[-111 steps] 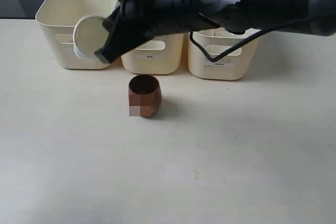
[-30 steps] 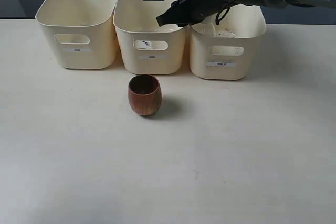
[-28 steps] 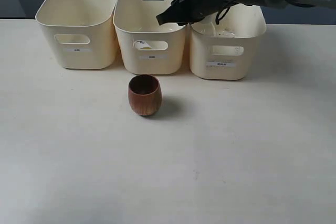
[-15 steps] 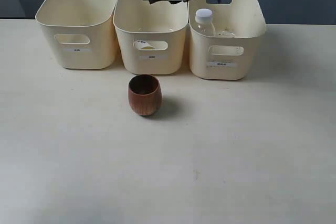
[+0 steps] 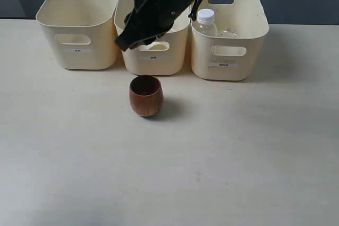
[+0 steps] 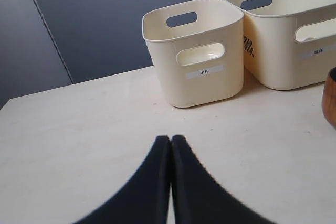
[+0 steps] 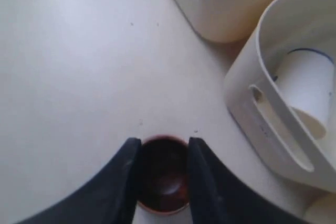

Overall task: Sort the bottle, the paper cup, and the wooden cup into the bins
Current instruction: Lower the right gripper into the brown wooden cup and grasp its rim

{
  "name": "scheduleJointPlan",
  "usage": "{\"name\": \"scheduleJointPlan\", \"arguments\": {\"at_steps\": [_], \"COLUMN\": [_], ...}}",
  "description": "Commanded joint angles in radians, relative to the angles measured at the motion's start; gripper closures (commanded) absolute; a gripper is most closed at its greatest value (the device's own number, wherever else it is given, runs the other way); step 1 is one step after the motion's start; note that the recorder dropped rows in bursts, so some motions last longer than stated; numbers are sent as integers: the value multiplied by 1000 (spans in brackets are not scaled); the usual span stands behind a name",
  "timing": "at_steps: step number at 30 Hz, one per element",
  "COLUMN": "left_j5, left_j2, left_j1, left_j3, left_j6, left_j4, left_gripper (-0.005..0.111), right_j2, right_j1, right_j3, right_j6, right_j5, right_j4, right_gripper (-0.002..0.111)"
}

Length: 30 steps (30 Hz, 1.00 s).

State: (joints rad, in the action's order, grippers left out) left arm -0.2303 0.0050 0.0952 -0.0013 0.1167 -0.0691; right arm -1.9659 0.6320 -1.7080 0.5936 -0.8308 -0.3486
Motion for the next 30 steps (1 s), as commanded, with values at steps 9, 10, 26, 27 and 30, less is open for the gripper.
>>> {"name": "scheduleJointPlan", "arguments": {"at_steps": [9, 10, 26, 27, 30], "left_j5": [7, 7, 7, 7, 7], "left_j2": [-5, -5, -5, -5, -5], "left_j1": [7, 7, 7, 7, 7], "left_j3": [1, 1, 1, 1, 1], "left_j6": [-2, -2, -2, -2, -2], "left_j4": [0, 0, 0, 0, 0], "left_gripper": [107, 107, 107, 107, 107], "right_j2": [-76, -86, -197, -197, -192], "right_j1": [3, 3, 3, 3, 3], "right_j3": [-3, -3, -3, -3, -3], "right_j6": [-2, -2, -40, -48, -47], "right_j5": [-73, -71, -20, -20, -22], "right_j4": [54, 54, 91, 95, 98], "right_gripper": [59, 59, 59, 59, 59]}}
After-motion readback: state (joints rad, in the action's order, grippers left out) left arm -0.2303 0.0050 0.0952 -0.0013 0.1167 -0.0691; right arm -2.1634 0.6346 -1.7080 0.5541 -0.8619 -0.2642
